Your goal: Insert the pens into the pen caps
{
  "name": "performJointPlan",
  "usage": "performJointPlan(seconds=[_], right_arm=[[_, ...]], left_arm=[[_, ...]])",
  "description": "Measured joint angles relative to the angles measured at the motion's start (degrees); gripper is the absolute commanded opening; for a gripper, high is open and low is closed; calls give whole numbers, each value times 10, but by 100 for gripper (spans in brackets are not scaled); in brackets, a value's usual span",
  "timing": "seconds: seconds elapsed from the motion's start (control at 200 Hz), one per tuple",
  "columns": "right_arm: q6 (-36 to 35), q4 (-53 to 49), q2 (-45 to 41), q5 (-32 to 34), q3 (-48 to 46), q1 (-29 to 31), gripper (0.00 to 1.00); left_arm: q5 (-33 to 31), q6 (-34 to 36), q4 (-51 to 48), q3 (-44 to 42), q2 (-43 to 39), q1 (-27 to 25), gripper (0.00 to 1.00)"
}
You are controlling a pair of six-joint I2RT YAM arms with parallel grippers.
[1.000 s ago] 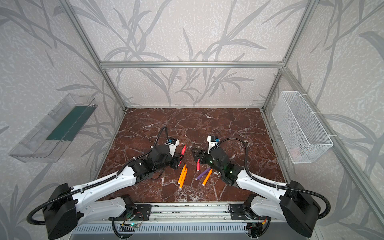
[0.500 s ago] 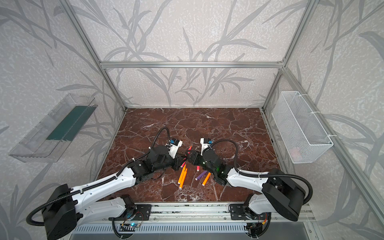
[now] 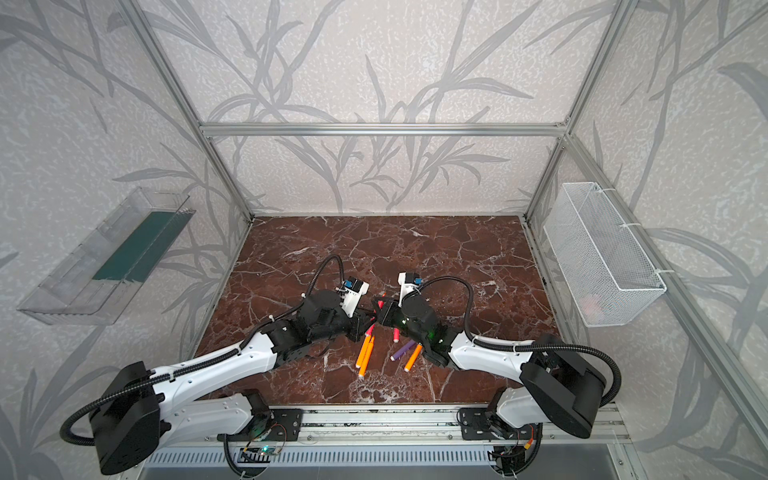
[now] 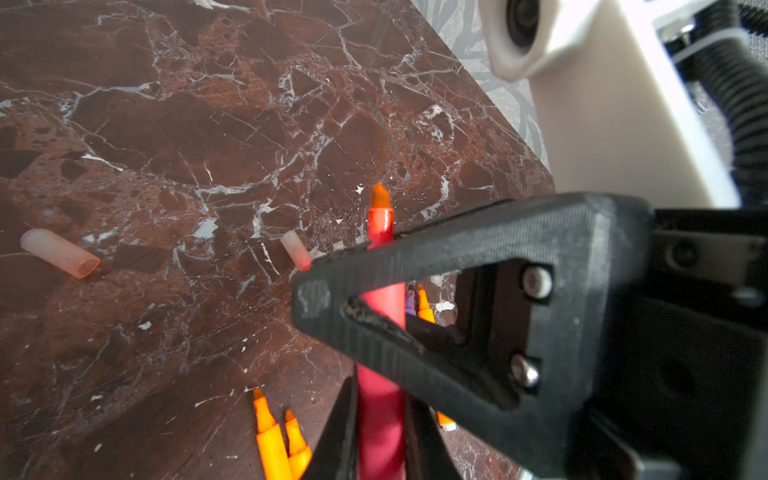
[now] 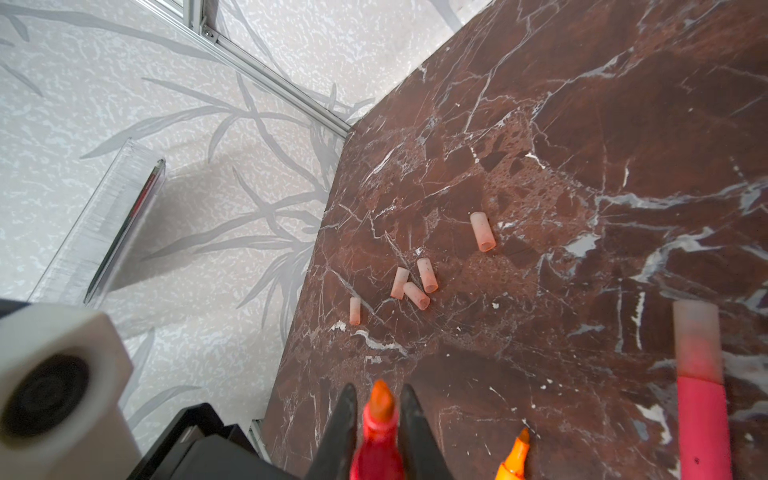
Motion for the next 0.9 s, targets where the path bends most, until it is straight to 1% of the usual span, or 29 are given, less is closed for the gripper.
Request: performJointPlan(seconds=[0.065, 0.145, 0.3, 0.42, 0.48, 0.525, 0.545, 0.575, 0.655, 0.68, 0.755, 0.9], right_arm=[[7, 5, 1, 1, 0, 0, 0], [13, 17, 2, 3, -1, 0, 0], [24, 45, 14, 6, -1, 2, 0], [28, 59, 30, 6, -1, 3, 0], [30, 63, 34, 8, -1, 4, 0], [30, 64, 37, 10, -1, 4, 0], [30, 65, 38, 11, -1, 3, 2], [30, 65, 40, 11, -1, 4, 7], [31, 69, 44, 13, -1, 4, 25], [32, 70, 45, 14, -1, 4, 29], [33, 74, 45, 14, -1, 5, 34], [28, 70, 45, 19, -1, 8, 36]], left_arm=[[2, 2, 4, 0, 2, 0, 34], [3, 3, 10, 0, 4, 0, 38], [4, 5, 15, 0, 10, 0, 38], [3, 6, 17, 0, 21, 0, 20], [-9, 5, 15, 0, 26, 1, 7], [-8, 5, 18, -1, 30, 3, 2], [-9, 2, 18, -1, 31, 4, 0], [-10, 3, 18, -1, 32, 3, 0], [-13, 3, 18, -1, 35, 3, 0], [-15, 3, 18, -1, 35, 3, 0], [-20, 2, 19, -1, 35, 3, 0], [-19, 3, 21, -4, 32, 4, 0]])
